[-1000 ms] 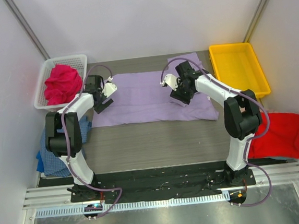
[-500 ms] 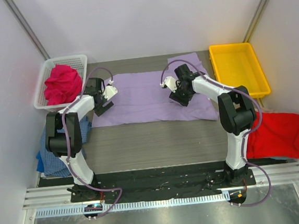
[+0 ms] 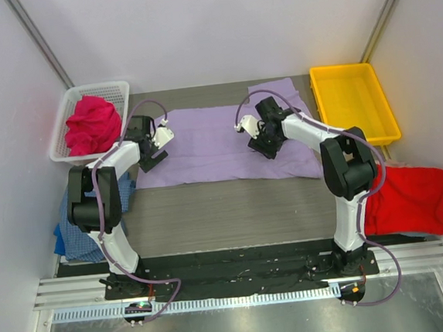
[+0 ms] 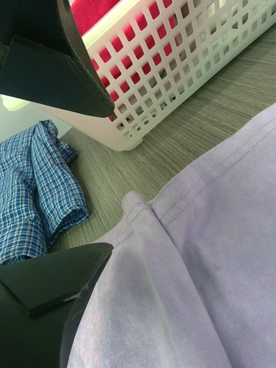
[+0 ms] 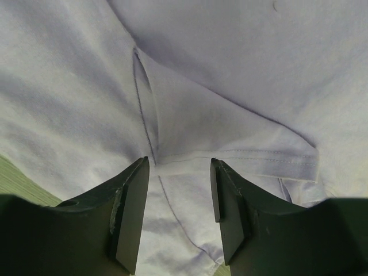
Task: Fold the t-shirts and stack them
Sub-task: Fold the flattened tshirt in 1/3 of the way
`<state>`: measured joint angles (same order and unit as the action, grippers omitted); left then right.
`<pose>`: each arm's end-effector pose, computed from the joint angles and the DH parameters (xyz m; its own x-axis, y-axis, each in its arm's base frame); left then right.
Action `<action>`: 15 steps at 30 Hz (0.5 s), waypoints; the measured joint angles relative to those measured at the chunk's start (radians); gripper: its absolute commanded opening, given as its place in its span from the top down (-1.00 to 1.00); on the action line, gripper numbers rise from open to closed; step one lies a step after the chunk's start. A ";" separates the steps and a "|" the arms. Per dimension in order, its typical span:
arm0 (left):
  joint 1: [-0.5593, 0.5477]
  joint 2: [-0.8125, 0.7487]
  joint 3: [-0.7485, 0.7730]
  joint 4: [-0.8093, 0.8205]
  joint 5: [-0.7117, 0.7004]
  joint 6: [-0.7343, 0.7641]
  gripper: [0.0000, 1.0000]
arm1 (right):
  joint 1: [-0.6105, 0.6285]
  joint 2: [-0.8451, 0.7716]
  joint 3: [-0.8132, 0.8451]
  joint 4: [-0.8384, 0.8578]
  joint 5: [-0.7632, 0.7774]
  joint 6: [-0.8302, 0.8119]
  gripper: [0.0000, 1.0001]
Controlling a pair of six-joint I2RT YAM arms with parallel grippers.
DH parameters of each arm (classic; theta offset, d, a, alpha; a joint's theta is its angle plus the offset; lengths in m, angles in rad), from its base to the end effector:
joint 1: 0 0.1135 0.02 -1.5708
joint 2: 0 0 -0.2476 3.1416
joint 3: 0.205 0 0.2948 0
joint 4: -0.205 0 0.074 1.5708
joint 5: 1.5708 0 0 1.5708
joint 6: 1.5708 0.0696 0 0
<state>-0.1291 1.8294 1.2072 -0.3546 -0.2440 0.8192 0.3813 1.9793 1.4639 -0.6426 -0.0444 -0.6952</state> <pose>0.4306 -0.0390 0.1161 -0.5678 0.7886 -0.2359 0.5942 0.5910 0.5456 0.4227 0.1728 0.1192 -0.4042 -0.8515 -0.3341 -0.8428 0.4887 -0.2258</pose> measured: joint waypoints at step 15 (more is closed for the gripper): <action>0.000 0.000 -0.021 0.014 -0.011 0.006 -0.93 | 0.010 0.031 0.000 0.013 -0.001 0.010 0.24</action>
<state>-0.1291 1.8294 1.1862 -0.3401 -0.2546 0.8253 0.3912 2.0102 1.4639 -0.6292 -0.0456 -0.6857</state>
